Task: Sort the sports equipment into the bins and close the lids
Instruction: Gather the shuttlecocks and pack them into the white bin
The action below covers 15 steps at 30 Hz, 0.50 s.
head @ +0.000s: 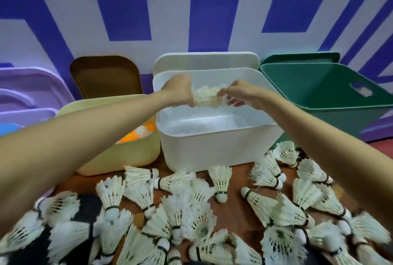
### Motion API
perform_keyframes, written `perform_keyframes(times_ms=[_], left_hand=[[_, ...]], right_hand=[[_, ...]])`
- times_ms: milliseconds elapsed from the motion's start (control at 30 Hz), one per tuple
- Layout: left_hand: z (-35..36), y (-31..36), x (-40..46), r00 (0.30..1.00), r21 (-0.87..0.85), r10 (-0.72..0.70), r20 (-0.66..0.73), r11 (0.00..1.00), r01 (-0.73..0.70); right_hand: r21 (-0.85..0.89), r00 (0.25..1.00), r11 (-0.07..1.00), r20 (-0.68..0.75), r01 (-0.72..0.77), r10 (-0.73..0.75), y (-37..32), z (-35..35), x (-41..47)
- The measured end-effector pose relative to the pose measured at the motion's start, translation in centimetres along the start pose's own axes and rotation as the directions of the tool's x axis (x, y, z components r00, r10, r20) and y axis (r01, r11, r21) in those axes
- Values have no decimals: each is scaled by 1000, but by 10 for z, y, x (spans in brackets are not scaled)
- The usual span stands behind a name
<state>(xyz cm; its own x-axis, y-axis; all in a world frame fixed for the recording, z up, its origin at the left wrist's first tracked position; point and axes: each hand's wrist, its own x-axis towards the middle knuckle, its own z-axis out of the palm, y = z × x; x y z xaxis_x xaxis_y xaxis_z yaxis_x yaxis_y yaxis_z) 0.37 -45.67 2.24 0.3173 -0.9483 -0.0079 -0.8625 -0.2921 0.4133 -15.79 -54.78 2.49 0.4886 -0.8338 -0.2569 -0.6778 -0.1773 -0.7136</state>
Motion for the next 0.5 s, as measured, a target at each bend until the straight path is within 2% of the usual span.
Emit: perform_keyframes(times_ms=[100,267,400,500], left_hand=[[12,-1,23,989,101,-41,140,995,27],[30,5,43,934,278,-102,342,960,3],[42,2,50,915,383,-118,386,923,-43],[44,0,51,924,485,-120,362,871,-76]], right_hand=[[-92,986,994,149,-61,74,3,4,34],[-398,941,917,295,-34,163,4,21,65],[-605,931,796,311,37,193,4,32,76],[-683,932,724,317,96,176,2,40,79]])
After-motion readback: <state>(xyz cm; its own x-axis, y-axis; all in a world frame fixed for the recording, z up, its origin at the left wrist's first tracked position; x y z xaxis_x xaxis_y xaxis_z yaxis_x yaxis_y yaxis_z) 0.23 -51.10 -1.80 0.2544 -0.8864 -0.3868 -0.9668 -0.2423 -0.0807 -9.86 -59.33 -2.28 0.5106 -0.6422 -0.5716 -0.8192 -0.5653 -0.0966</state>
